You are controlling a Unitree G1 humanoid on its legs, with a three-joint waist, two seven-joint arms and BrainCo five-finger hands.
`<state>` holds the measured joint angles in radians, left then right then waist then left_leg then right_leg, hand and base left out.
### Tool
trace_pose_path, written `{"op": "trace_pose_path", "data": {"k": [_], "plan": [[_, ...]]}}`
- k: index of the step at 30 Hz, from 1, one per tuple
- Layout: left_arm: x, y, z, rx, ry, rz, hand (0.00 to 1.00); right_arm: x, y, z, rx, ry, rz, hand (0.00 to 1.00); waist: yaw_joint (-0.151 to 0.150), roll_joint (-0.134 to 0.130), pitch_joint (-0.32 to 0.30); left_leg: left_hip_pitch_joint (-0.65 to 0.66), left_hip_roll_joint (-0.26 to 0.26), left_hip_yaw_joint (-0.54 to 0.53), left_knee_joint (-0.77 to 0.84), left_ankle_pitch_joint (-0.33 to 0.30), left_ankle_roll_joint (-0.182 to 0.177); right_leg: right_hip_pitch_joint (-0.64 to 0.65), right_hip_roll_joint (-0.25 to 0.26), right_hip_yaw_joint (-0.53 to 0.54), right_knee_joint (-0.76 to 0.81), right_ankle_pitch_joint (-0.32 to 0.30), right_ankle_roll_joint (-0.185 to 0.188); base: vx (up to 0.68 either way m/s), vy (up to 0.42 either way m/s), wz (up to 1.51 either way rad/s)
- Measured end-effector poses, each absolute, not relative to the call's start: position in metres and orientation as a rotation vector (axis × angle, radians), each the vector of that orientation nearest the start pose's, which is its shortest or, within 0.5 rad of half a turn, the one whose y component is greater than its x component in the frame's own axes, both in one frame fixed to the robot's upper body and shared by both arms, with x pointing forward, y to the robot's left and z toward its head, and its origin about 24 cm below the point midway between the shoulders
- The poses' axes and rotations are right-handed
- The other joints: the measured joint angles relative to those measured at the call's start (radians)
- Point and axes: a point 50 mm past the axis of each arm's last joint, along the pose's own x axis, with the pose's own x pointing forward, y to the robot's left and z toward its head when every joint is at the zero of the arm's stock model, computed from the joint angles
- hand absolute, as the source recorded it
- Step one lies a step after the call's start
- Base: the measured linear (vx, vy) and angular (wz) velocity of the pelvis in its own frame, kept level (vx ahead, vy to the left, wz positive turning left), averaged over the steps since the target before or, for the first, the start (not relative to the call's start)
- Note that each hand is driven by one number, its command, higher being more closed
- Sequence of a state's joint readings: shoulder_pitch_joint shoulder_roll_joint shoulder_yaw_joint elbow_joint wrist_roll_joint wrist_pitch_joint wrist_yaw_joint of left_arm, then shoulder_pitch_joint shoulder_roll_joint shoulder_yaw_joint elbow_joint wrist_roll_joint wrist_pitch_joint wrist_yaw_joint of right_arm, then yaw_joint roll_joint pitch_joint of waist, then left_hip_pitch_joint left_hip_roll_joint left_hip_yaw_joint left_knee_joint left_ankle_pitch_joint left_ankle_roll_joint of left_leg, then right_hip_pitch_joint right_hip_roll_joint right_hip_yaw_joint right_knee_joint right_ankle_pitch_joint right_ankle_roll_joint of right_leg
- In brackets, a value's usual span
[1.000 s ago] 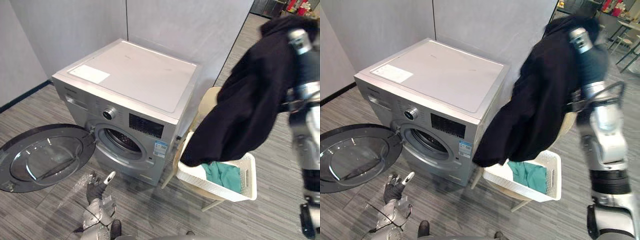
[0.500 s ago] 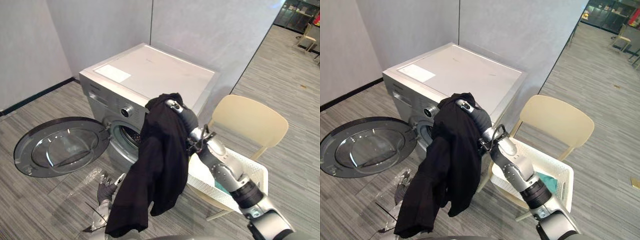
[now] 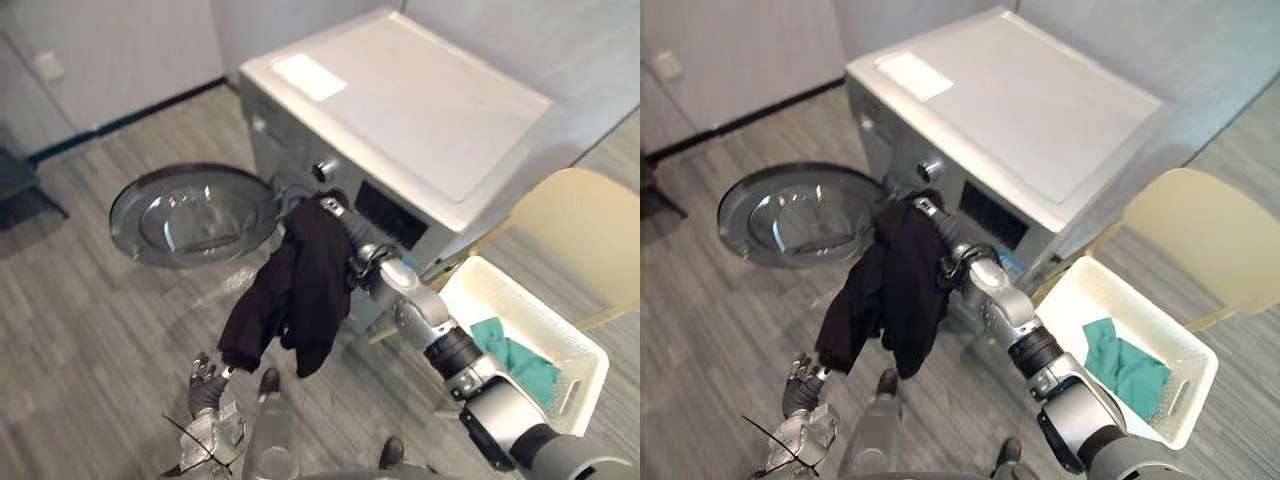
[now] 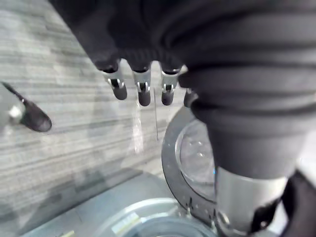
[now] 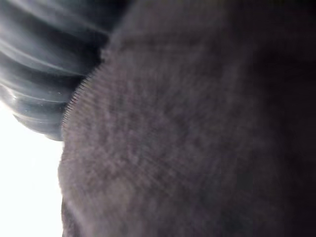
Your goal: Pick up the laundry basket with both hands and put the clothes into the washing machine.
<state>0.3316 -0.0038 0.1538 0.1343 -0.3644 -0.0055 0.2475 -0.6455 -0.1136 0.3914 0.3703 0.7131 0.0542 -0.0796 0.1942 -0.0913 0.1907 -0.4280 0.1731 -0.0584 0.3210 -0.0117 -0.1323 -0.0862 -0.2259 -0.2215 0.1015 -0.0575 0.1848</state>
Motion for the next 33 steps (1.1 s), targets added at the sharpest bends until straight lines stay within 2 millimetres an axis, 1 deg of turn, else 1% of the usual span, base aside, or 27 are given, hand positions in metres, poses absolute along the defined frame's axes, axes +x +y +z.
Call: {"op": "trace_pose_path", "data": {"k": [1,2,3,4,5,7,10,13,15,16,17,19,21,22,23,25,27,30,31,33], "plan": [[0.15,0.217,-0.054,-0.294,0.431,0.569,0.0,0.345,-0.046,0.12,0.364,0.009,0.428,1.0,0.005,-0.01,0.006,-0.006,-0.008,-0.001,-0.007,0.001,-0.001,-0.005,-0.006,-0.001,-0.001,0.002,-0.003,0.04,0.123,0.42],[0.153,0.219,-0.049,-0.287,0.41,0.561,0.0,0.352,-0.052,0.121,0.369,0.017,0.383,1.0,0.022,-0.016,0.02,-0.02,-0.018,-0.013,-0.003,0.001,-0.001,-0.005,-0.008,-0.005,0.0,0.004,-0.006,0.05,0.04,0.32],[0.155,0.219,-0.044,-0.292,0.386,0.557,0.0,0.358,-0.059,0.126,0.382,0.004,0.338,1.0,0.04,-0.013,0.043,-0.028,-0.024,-0.02,-0.001,0.001,-0.002,-0.006,-0.01,-0.019,0.003,0.004,-0.005,0.05,0.027,0.3],[0.156,0.218,-0.043,-0.299,0.379,0.554,0.0,0.361,-0.062,0.13,0.388,-0.007,0.318,1.0,0.048,-0.01,0.053,-0.033,-0.025,-0.025,0.0,0.002,-0.002,-0.007,-0.01,-0.027,0.003,0.004,-0.004,0.03,-0.002,0.3],[0.155,0.213,-0.043,-0.308,0.383,0.538,0.0,0.367,-0.071,0.141,0.403,-0.041,0.269,1.0,0.057,0.007,0.076,-0.049,-0.029,-0.039,0.001,0.004,-0.004,-0.011,-0.011,-0.051,0.008,0.004,0.004,0.03,-0.012,0.23],[0.156,0.208,-0.042,-0.319,0.379,0.514,0.0,0.371,-0.081,0.146,0.425,-0.055,0.215,1.0,0.068,0.013,0.087,-0.06,-0.03,-0.045,-0.001,0.014,-0.002,-0.024,-0.01,-0.06,0.015,0.006,0.011,0.04,-0.023,0.13],[0.162,0.195,-0.033,-0.345,0.341,0.463,0.0,0.379,-0.099,0.156,0.464,-0.079,0.11,1.0,0.068,0.019,0.114,-0.083,-0.033,-0.063,0.0,0.025,-0.001,-0.025,-0.01,-0.105,0.018,0.009,0.016,0.06,-0.028,0.15],[0.172,0.179,-0.02,-0.366,0.281,0.385,0.0,0.383,-0.098,0.17,0.486,-0.111,0.098,1.0,0.071,0.02,0.166,-0.098,-0.038,-0.073,-0.003,0.024,-0.002,-0.031,-0.018,-0.16,0.027,0.009,0.016,0.02,-0.01,0.13],[0.175,0.176,-0.016,-0.375,0.26,0.374,0.0,0.387,-0.099,0.182,0.503,-0.132,0.09,1.0,0.082,0.026,0.187,-0.124,-0.043,-0.079,-0.001,0.024,-0.002,-0.054,-0.024,-0.18,0.041,0.008,0.016,-0.01,0.018,0.11],[0.178,0.174,-0.015,-0.383,0.249,0.367,0.0,0.393,-0.111,0.189,0.551,-0.142,0.031,1.0,0.094,0.034,0.207,-0.136,-0.05,-0.085,0.002,0.024,-0.002,-0.061,-0.03,-0.193,0.045,0.008,0.017,0.0,0.034,0.18],[0.178,0.172,-0.014,-0.388,0.248,0.361,0.0,0.394,-0.113,0.191,0.561,-0.14,0.025,1.0,0.095,0.037,0.214,-0.142,-0.055,-0.089,0.004,0.024,-0.002,-0.061,-0.033,-0.201,0.046,0.008,0.017,-0.01,0.04,0.29],[0.178,0.172,-0.015,-0.401,0.25,0.363,0.0,0.402,-0.128,0.194,0.651,-0.118,-0.061,1.0,0.096,0.042,0.22,-0.183,-0.072,-0.109,0.012,0.025,-0.001,-0.08,-0.048,-0.241,0.058,0.008,0.018,0.01,0.053,0.34],[0.178,0.171,-0.015,-0.402,0.251,0.362,0.0,0.405,-0.136,0.197,0.682,-0.114,-0.093,1.0,0.097,0.044,0.233,-0.207,-0.084,-0.112,0.026,0.027,0.002,-0.093,-0.058,-0.249,0.064,0.009,0.02,0.03,0.07,0.2],[0.178,0.168,-0.015,-0.408,0.254,0.356,0.0,0.403,-0.139,0.205,0.699,-0.161,-0.098,1.0,0.093,0.05,0.244,-0.225,-0.091,-0.114,0.04,0.022,0.01,-0.098,-0.064,-0.255,0.065,0.014,0.028,0.02,0.102,0.1],[0.179,0.168,-0.015,-0.406,0.252,0.354,0.0,0.403,-0.138,0.206,0.706,-0.169,-0.099,1.0,0.093,0.046,0.248,-0.226,-0.092,-0.111,0.041,0.02,0.012,-0.1,-0.067,-0.254,0.065,0.017,0.032,-0.01,0.092,-0.01],[0.183,0.168,-0.012,-0.405,0.231,0.343,0.0,0.403,-0.14,0.209,0.715,-0.184,-0.102,1.0,0.096,0.049,0.251,-0.233,-0.092,-0.103,0.034,0.011,0.018,-0.114,-0.071,-0.25,0.068,0.019,0.037,-0.05,0.049,-0.1],[0.187,0.165,-0.009,-0.408,0.217,0.33,0.0,0.404,-0.138,0.221,0.715,-0.215,-0.087,1.0,0.095,0.056,0.261,-0.248,-0.077,-0.069,0.026,0.014,0.016,-0.13,-0.07,-0.247,0.056,0.014,0.043,-0.09,0.011,-0.08],[0.187,0.16,-0.012,-0.41,0.232,0.31,0.0,0.404,-0.139,0.223,0.711,-0.224,-0.078,1.0,0.097,0.058,0.263,-0.251,-0.068,-0.05,0.024,0.018,0.017,-0.131,-0.067,-0.241,0.038,0.016,0.043,-0.06,-0.002,-0.08],[0.187,0.159,-0.012,-0.41,0.236,0.306,0.0,0.404,-0.139,0.223,0.711,-0.226,-0.077,1.0,0.096,0.058,0.263,-0.251,-0.067,-0.045,0.026,0.025,0.023,-0.131,-0.066,-0.237,0.034,0.018,0.042,-0.02,0.001,-0.05],[0.191,0.158,-0.013,-0.408,0.236,0.299,0.0,0.402,-0.136,0.223,0.715,-0.235,-0.067,1.0,0.095,0.056,0.264,-0.251,-0.066,-0.04,0.031,0.027,0.026,-0.129,-0.064,-0.23,0.023,0.031,0.043,0.02,0.002,-0.1]]}}
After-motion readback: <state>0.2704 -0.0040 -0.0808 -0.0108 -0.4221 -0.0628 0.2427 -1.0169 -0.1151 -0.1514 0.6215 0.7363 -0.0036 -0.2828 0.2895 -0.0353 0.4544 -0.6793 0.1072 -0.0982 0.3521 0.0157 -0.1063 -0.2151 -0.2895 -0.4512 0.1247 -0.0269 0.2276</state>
